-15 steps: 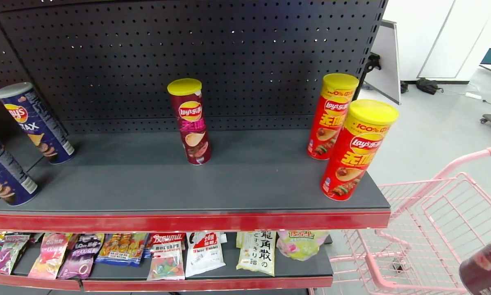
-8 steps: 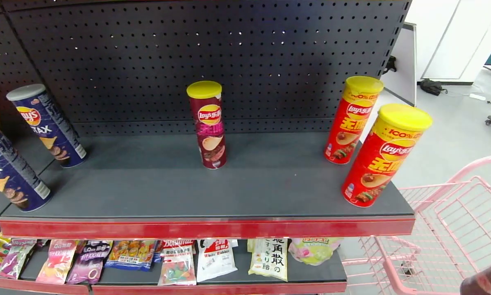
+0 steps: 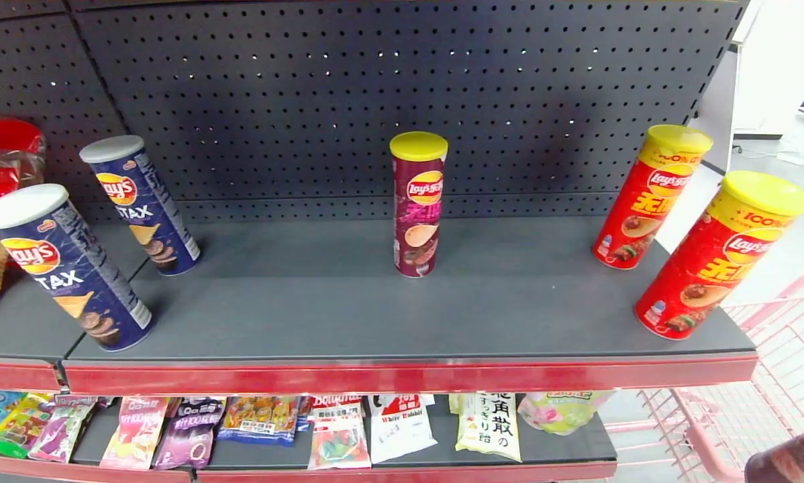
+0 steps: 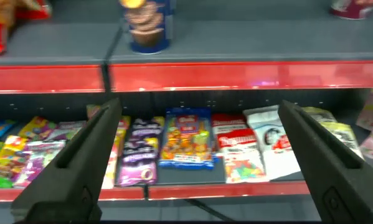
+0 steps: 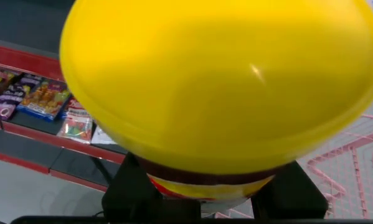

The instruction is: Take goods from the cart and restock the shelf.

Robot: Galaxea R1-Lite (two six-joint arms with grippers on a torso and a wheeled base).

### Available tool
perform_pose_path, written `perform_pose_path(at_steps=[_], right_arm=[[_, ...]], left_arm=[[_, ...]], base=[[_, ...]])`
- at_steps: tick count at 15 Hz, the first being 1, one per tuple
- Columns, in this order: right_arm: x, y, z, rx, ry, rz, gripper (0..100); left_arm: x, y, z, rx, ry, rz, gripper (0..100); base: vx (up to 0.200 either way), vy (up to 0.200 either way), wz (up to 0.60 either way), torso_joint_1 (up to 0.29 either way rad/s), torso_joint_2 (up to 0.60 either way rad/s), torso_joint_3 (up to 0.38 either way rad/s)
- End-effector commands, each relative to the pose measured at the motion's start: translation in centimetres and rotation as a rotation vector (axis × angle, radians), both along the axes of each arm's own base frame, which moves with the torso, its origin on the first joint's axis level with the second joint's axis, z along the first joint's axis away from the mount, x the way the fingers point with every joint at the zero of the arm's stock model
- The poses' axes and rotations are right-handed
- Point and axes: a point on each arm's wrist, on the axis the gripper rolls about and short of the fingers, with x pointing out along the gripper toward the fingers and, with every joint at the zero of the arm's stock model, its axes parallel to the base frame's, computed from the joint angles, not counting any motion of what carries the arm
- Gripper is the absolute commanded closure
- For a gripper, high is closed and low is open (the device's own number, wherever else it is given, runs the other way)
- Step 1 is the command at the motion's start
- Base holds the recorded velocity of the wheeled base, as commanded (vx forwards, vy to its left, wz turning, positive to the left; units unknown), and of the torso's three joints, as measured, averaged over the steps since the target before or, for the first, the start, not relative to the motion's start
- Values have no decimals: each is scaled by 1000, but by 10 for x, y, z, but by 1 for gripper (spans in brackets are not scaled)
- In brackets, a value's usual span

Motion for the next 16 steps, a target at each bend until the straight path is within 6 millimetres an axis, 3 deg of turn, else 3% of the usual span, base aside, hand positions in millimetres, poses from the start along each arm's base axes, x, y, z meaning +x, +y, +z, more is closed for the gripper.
perform_pose_path(at_steps=[1,4,10,13,16], right_arm=[[1,1,-1,2,10,37,100],[2,2,-1,1,22,71,100],[6,3,1,0,35,111,100],[10,4,2,-2,47,138,100],[13,5,3,-5,62,152,100]], left_arm=[[0,0,0,-1,1,0,0],[0,0,0,-1,1,0,0],[0,0,0,-1,1,0,0],[0,0,0,-1,1,0,0],[0,0,0,-1,1,0,0]], base=[[0,200,0,2,-2,2],[0,200,0,2,2,2],[0,0,0,0,0,0],[200,0,0,-9,2,6],[0,0,0,0,0,0]])
